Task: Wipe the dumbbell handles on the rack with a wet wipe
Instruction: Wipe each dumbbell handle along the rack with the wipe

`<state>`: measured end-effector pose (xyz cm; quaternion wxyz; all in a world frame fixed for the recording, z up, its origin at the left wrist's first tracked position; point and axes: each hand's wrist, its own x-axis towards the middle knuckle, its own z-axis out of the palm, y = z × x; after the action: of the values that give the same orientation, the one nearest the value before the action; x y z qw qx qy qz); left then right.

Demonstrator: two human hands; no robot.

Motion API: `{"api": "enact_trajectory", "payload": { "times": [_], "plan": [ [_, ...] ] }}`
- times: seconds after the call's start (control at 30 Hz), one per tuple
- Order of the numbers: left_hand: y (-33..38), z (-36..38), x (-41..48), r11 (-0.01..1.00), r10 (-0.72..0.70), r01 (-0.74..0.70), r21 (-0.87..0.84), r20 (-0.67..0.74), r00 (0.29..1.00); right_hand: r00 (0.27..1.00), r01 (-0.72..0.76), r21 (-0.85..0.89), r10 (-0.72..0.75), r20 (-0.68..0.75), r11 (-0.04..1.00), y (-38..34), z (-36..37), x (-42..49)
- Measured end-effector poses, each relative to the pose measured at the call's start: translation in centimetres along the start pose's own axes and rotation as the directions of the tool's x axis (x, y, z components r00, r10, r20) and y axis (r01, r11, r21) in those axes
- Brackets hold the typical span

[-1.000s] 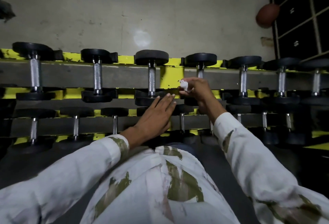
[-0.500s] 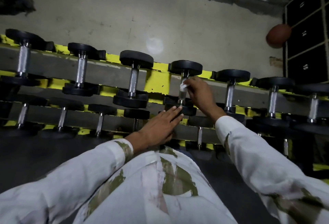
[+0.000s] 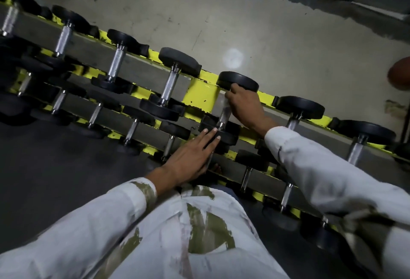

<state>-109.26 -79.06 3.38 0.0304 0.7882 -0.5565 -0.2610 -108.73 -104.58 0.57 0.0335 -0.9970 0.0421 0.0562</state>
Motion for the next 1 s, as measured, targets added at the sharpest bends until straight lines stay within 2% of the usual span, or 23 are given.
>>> {"api": "enact_trajectory", "payload": {
  "times": [0.03,0.07,0.13,0.17,0.2,0.3,0.33,0.47,0.57,0.67,0.73,0.8,0.83,0.9,0.97,1.0],
  "plan": [
    [0.3,-0.1,0.1,1.000,-0.016,0.016,0.003,0.006,1.000,1.000,-0.006,0.014,0.006,-0.007,1.000,-0.5,0.4,-0.2],
    [0.6,-0.3,0.2,1.000,-0.028,0.028,0.006,0.011,1.000,0.998,0.056,0.028,-0.056,0.026,0.998,-1.3,0.9,-0.7],
    [1.1,-0.8,0.3,0.999,-0.048,0.047,0.021,0.022,0.999,0.951,0.274,0.058,-0.279,0.132,0.960,-2.6,1.4,-1.7],
    [1.3,-1.0,0.4,0.998,-0.057,0.056,0.038,0.031,0.998,0.931,0.327,0.042,-0.330,0.156,0.944,-2.5,1.2,-1.5],
    [1.4,-1.2,0.4,0.997,-0.066,0.063,0.053,0.042,0.997,0.939,0.314,0.016,-0.313,0.144,0.949,-1.9,0.9,-0.8],
    [1.6,-1.4,0.5,0.994,-0.078,0.073,0.082,0.064,0.995,0.996,0.081,-0.018,-0.081,0.033,0.997,0.1,0.2,1.0],
    [1.6,-1.4,0.6,0.993,-0.081,0.075,0.090,0.071,0.994,0.996,0.066,0.005,-0.066,0.054,0.998,0.0,0.2,1.1],
    [1.3,-1.2,0.6,0.992,-0.066,0.057,0.116,0.077,0.995,0.935,0.258,0.163,-0.289,0.205,0.952,-2.4,0.9,-0.5],
    [0.7,-0.9,0.8,0.993,-0.041,0.033,0.113,0.073,0.996,0.973,0.140,0.275,-0.184,0.140,0.951,-2.1,1.9,-1.7],
    [0.1,-0.6,0.8,0.996,-0.017,0.012,0.086,0.059,0.998,0.992,-0.125,0.425,0.117,0.043,0.897,-2.6,3.3,-3.9],
    [-0.3,-0.6,0.8,0.996,-0.001,-0.005,0.092,0.064,0.998,0.942,-0.287,0.529,0.335,0.006,0.799,-3.5,4.2,-5.3],
    [-0.7,-0.8,0.7,0.995,0.023,-0.030,0.094,0.071,0.997,0.873,-0.379,0.648,0.488,0.013,0.661,-4.3,4.7,-5.5],
    [-0.9,-0.9,0.7,0.995,0.041,-0.047,0.093,0.072,0.997,0.816,-0.416,0.706,0.578,0.012,0.573,-4.3,4.4,-4.8],
    [-1.5,-1.2,0.7,0.992,0.081,-0.088,0.095,0.075,0.994,0.648,-0.485,0.800,0.759,0.056,0.355,-3.4,4.0,-2.5],
    [-2.1,-1.4,0.7,0.988,0.111,-0.119,0.097,0.079,0.991,0.490,-0.548,0.824,0.853,0.178,0.143,-1.9,4.2,0.0],
    [-2.4,-1.5,0.7,0.987,0.125,-0.132,0.094,0.082,0.989,0.445,-0.555,0.830,0.863,0.238,0.058,-1.6,4.8,0.8]
  ]
}}
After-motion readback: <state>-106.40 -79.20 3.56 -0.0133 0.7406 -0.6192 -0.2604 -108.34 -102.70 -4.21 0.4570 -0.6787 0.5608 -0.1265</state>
